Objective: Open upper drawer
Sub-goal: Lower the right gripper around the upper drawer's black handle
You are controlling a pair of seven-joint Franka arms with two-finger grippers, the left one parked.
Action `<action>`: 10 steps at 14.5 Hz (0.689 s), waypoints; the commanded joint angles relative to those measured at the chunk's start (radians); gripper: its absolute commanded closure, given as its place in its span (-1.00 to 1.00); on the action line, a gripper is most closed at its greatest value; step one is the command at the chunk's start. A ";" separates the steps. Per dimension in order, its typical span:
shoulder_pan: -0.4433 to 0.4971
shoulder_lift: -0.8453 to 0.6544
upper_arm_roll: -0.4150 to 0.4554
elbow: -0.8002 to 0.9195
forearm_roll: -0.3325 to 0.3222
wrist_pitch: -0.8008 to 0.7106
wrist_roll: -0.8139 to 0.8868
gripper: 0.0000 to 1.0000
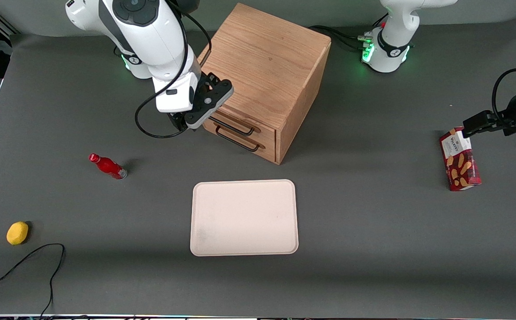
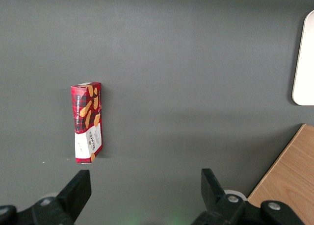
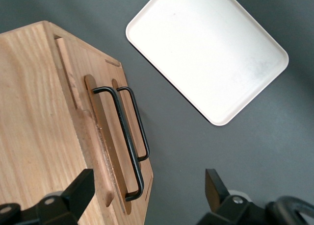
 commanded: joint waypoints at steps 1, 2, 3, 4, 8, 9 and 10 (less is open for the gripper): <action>-0.002 0.005 -0.006 0.013 0.040 -0.007 -0.121 -1.00; -0.002 0.003 -0.008 0.011 0.046 -0.009 -0.149 -1.00; -0.003 0.003 -0.008 0.010 0.046 -0.009 -0.157 -1.00; -0.003 0.003 -0.008 0.010 0.046 -0.010 -0.177 -1.00; -0.003 0.008 -0.009 0.004 0.063 -0.009 -0.235 -1.00; -0.003 0.009 -0.008 -0.004 0.063 -0.007 -0.238 -1.00; -0.002 0.011 -0.008 -0.006 0.063 -0.004 -0.238 -1.00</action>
